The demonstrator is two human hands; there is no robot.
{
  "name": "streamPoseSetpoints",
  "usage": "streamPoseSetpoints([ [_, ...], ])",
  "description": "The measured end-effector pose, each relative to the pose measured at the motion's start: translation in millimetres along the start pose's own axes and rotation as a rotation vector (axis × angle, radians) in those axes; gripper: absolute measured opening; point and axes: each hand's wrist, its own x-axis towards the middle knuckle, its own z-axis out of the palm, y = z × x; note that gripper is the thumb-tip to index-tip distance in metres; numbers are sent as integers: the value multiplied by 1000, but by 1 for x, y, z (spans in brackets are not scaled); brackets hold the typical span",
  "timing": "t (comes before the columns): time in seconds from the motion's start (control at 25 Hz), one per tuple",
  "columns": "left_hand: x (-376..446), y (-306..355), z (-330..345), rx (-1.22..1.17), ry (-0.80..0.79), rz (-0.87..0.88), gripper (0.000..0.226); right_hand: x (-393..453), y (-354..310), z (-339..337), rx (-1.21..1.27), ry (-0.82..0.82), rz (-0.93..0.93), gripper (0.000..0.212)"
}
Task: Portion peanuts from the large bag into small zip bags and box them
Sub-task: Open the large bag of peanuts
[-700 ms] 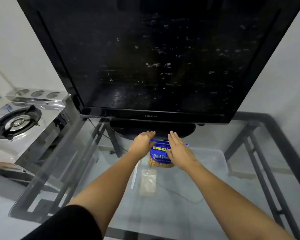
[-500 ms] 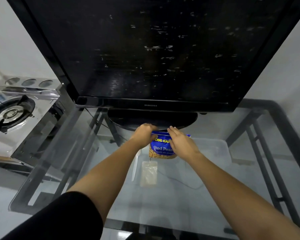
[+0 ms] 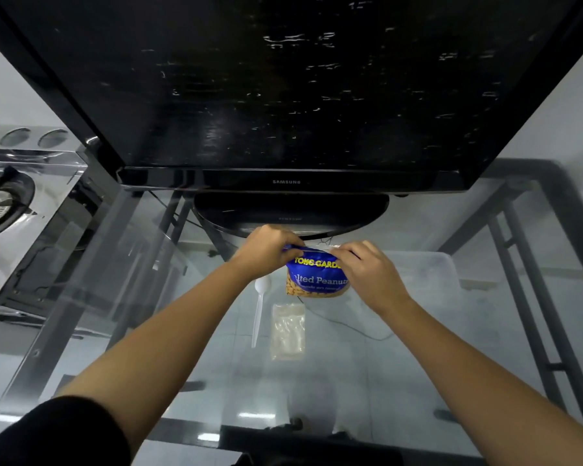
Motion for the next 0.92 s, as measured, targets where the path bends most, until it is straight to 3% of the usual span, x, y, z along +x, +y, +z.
streamPoseSetpoints([
  [0.16,4,4,-5,-301,-54,-71,24,2,-11,1,125,84,129,38],
  [0.44,29,14,-24,-394,-275,-203,8,11,-9,2,185,47,206,27],
  [0.68,41,18,-28,-16,-317,33,14,18,-14,-5,193,25,237,27],
  [0.76,42,19,-24,85,-270,74,16,24,-13,-5,261,-40,323,24],
  [0.92,38,25,-15,204,-136,148,20,25,-12,-6,261,-72,316,22],
])
